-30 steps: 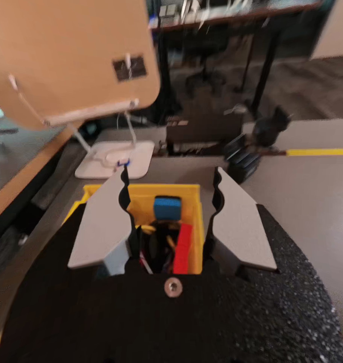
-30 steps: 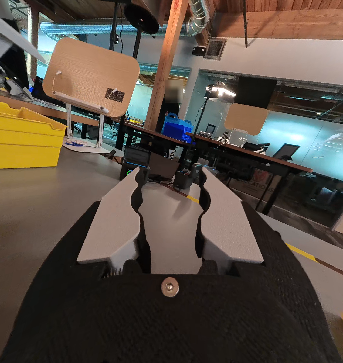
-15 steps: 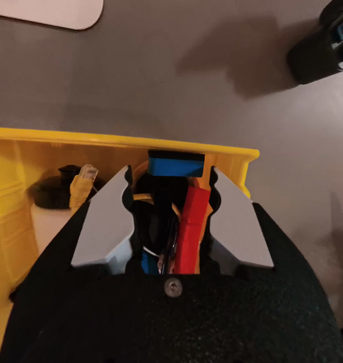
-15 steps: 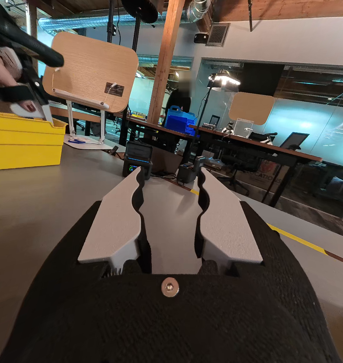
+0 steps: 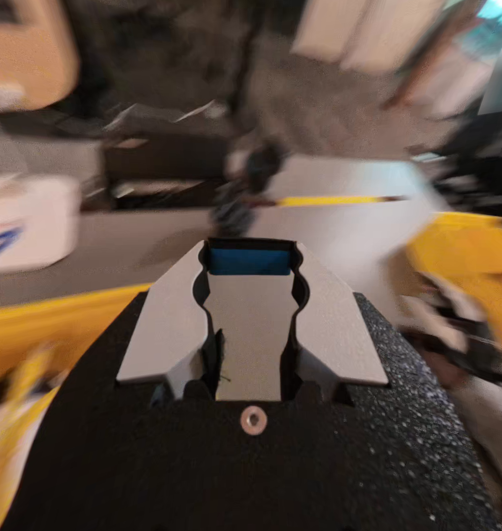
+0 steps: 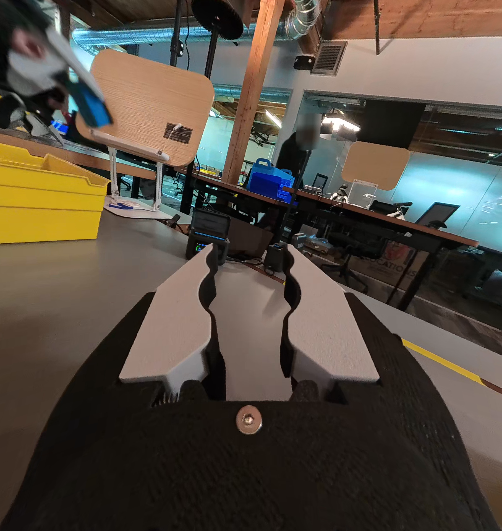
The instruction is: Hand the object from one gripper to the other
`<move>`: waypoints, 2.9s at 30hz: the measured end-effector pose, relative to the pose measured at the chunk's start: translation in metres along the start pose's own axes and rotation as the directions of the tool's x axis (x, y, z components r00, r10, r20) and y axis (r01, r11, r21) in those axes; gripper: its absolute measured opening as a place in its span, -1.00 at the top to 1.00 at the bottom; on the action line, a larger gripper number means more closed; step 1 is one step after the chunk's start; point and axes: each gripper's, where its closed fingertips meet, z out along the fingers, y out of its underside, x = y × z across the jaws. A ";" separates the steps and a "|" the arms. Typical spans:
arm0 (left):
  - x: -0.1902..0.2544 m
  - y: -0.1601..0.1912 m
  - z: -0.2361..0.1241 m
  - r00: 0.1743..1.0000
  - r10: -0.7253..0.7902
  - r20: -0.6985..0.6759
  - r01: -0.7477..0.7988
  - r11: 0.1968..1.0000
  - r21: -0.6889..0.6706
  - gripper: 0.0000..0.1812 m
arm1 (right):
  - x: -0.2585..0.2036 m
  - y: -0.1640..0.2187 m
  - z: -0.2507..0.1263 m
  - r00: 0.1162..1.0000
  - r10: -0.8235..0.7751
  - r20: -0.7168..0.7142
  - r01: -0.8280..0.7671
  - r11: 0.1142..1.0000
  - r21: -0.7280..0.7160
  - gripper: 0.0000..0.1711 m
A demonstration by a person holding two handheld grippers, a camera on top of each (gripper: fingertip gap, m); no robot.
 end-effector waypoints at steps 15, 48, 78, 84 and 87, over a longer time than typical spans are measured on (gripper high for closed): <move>0.206 0.090 0.050 0.434 0.141 -0.890 0.412 0.847 0.335 0.40 | -0.008 -0.032 -0.022 0.932 0.237 0.275 -0.285 0.947 0.148 0.30; 0.195 0.130 0.081 0.217 -0.432 -0.875 0.393 0.859 -0.327 0.26 | -0.022 -0.012 -0.017 0.903 -0.343 0.257 0.353 0.936 0.010 0.74; 0.198 0.151 0.087 0.424 0.893 -0.150 -0.752 0.439 0.491 0.77 | -0.032 -0.007 -0.016 0.218 0.939 0.267 -0.797 0.329 -0.506 0.57; 0.206 0.156 0.089 -0.009 0.963 0.269 -0.942 -0.098 0.320 0.75 | -0.041 0.002 -0.020 -0.055 0.985 0.164 -0.794 0.057 -0.605 0.48; 0.213 0.157 0.087 -0.235 0.888 0.396 -0.926 -0.328 0.187 0.76 | -0.044 0.004 -0.022 -0.123 0.980 0.156 -0.782 0.002 -0.623 0.52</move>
